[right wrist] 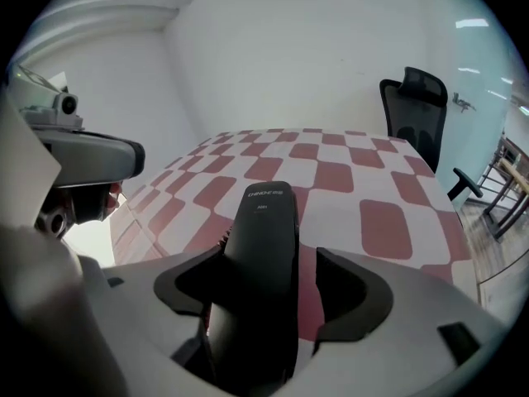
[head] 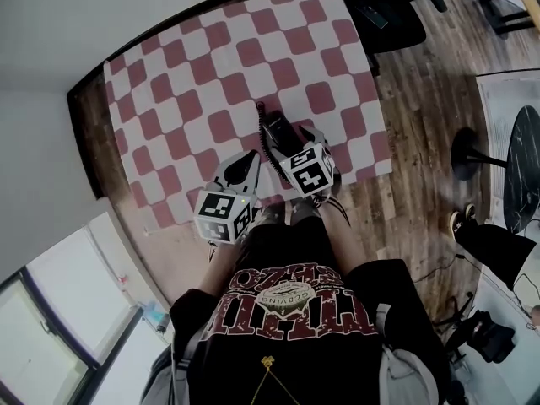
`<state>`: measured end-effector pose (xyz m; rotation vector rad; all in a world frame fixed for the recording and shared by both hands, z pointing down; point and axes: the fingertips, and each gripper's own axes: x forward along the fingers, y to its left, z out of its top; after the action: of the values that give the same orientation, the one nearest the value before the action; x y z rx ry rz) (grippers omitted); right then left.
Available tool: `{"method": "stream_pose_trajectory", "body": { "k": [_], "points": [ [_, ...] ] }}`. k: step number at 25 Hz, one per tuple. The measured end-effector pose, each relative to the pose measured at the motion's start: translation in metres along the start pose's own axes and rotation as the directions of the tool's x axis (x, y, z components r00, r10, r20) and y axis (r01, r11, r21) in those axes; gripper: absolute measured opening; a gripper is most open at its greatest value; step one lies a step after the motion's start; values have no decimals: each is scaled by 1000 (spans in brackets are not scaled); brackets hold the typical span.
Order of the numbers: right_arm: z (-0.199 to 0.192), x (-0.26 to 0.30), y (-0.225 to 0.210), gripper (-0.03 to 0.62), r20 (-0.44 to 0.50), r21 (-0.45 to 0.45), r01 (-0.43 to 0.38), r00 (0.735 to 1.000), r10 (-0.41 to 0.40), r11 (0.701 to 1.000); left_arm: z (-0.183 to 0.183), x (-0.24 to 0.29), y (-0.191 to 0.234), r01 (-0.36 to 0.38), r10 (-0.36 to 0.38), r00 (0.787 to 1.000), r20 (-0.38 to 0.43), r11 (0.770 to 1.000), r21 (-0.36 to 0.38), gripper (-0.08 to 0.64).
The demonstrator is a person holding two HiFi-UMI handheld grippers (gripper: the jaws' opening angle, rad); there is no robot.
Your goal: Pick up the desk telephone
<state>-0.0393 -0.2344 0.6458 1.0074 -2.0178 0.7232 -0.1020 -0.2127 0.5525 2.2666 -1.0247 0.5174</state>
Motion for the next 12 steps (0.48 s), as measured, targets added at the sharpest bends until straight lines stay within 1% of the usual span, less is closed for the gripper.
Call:
{"method": "stream_pose_trajectory", "body": {
  "k": [3,8,12],
  "points": [
    [-6,10,0,344,-34,14,-10,999,10,1000,-1,0,3,-5,5,1000,4,1000,-12,3],
    [-8,18,0,344,-49,31,-5,999,6,1000,1,-3,5,-14,14,1000,10,1000,-16,3],
    [-9,19,-2,342,-63,-5,32,998,-33,999,0,-4,8,-21,21,1000,13,1000,-23,3]
  ]
}}
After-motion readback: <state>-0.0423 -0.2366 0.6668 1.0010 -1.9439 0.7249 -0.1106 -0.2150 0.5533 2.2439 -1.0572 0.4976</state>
